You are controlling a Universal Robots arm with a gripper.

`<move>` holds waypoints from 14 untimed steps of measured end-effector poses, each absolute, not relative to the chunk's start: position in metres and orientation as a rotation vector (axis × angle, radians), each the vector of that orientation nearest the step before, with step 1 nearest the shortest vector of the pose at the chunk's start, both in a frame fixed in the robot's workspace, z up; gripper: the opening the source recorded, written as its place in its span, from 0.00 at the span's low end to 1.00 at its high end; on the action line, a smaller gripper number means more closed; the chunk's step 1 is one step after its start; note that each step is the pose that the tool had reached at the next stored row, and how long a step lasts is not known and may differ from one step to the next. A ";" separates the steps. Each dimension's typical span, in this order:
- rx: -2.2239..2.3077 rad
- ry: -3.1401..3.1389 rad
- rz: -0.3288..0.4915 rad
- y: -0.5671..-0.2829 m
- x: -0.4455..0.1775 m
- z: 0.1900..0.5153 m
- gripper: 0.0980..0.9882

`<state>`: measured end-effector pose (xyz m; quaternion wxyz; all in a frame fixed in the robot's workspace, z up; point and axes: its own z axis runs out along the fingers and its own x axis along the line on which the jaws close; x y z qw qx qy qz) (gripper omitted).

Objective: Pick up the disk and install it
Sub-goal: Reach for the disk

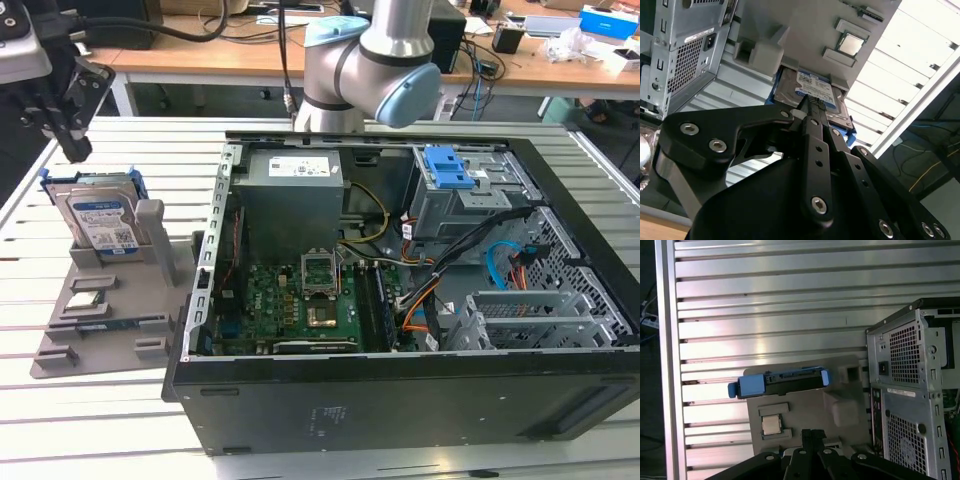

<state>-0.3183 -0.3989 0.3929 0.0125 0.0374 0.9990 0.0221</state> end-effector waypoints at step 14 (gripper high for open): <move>0.117 3.114 0.069 -0.399 -0.360 0.392 0.01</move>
